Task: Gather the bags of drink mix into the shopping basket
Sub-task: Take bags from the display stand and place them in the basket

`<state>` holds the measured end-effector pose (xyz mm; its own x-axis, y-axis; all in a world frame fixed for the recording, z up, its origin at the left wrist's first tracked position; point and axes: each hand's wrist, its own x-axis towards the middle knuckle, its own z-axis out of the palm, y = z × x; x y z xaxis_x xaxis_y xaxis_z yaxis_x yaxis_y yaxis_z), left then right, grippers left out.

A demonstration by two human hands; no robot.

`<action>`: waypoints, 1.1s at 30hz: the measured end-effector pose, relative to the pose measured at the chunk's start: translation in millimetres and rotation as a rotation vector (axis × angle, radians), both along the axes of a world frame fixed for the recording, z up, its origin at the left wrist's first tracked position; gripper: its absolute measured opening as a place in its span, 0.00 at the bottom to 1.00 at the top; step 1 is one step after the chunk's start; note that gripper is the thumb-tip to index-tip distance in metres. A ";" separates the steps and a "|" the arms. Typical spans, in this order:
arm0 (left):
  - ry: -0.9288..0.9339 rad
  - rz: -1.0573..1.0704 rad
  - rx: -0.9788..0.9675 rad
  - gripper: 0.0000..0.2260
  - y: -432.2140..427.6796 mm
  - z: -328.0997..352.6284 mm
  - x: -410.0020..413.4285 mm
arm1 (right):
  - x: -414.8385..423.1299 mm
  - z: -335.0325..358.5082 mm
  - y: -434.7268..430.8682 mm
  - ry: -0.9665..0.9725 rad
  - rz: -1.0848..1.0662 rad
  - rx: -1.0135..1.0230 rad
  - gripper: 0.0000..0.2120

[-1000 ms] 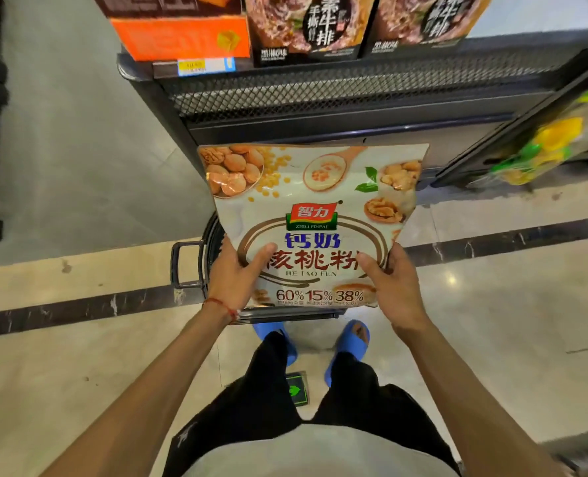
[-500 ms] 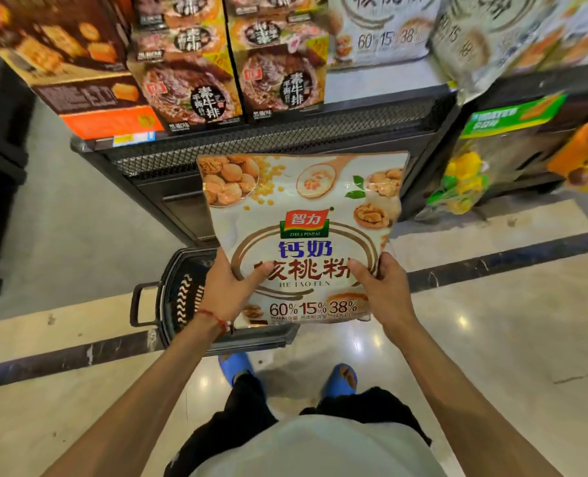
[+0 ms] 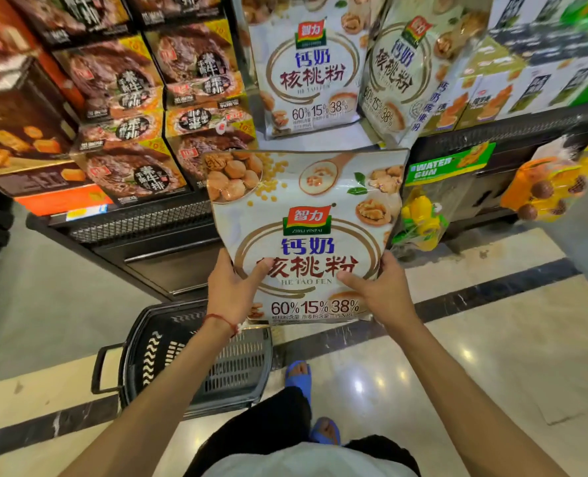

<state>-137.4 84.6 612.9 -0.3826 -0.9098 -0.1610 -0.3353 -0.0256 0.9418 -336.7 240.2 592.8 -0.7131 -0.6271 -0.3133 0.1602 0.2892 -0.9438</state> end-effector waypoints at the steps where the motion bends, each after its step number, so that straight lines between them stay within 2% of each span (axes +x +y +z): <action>1: -0.003 0.012 -0.017 0.23 -6.3 1.9 -12.2 | -12.5 0.7 -7.6 0.014 0.002 -0.013 0.27; 9: 0.089 0.065 -0.092 0.22 -78.2 7.4 -116.8 | -113.7 17.9 -89.2 0.251 0.039 -0.041 0.41; 12: 0.103 0.049 -0.136 0.25 -109.6 11.0 -155.1 | -150.8 25.2 -126.3 0.288 0.026 -0.026 0.40; 16: 0.082 0.040 -0.201 0.31 -146.5 13.9 -197.5 | -195.1 34.5 -169.3 0.314 0.007 -0.027 0.32; 18: 0.072 0.051 -0.222 0.34 -161.4 14.8 -213.4 | -213.6 40.5 -187.4 0.321 0.011 -0.042 0.33; 27: 0.092 0.127 -0.297 0.33 -213.8 29.6 -270.2 | -276.0 48.9 -257.8 0.408 0.089 -0.096 0.32; 33: 0.058 0.222 -0.335 0.28 -229.5 31.4 -298.9 | -306.8 51.2 -288.9 0.420 0.158 -0.121 0.32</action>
